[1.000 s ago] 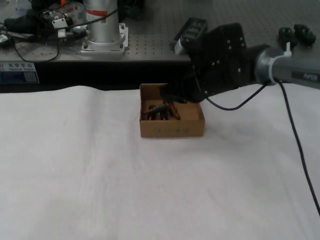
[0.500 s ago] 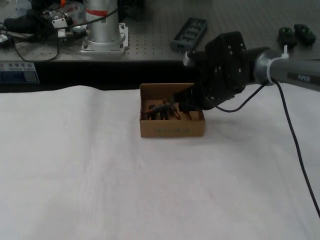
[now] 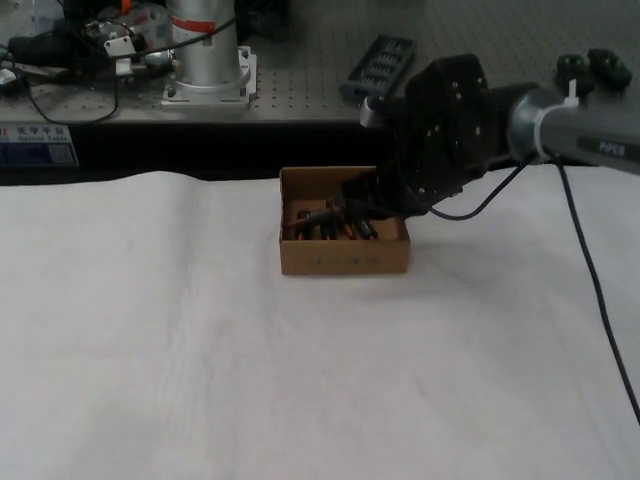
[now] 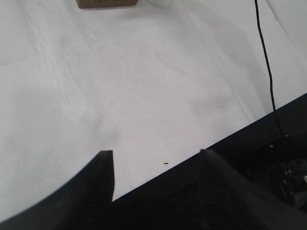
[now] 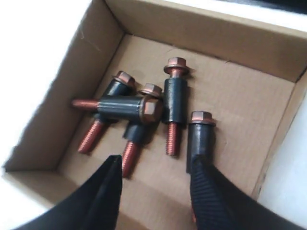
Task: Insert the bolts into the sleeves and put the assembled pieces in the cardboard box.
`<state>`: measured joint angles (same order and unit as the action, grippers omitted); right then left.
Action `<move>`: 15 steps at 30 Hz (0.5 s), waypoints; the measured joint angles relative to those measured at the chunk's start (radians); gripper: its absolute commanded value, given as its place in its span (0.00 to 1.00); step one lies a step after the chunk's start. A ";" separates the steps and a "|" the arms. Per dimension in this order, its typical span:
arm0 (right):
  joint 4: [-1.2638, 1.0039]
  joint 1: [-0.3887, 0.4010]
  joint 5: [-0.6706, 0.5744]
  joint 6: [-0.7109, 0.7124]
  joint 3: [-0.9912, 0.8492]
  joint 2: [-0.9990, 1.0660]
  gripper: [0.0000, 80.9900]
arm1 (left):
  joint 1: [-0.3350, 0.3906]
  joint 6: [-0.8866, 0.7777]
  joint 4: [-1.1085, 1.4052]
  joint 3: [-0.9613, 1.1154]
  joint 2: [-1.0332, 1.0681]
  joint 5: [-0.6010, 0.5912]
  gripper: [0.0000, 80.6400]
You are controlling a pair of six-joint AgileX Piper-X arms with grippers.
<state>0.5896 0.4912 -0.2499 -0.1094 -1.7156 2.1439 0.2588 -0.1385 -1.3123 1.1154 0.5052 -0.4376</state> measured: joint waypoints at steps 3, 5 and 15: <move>0.101 0.008 0.000 0.046 0.000 -0.080 0.43 | 0.000 0.003 0.000 0.000 0.000 0.000 0.48; 0.180 0.020 0.005 0.092 0.002 -0.141 0.43 | 0.000 0.022 -0.004 0.000 0.000 0.010 0.48; 0.222 0.104 0.071 0.080 0.345 -0.553 0.43 | 0.000 0.086 0.063 -0.091 -0.004 0.105 0.48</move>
<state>0.8112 0.5948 -0.1789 -0.0295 -1.3701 1.5906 0.2588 -0.0523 -1.2497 1.0239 0.5010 -0.3328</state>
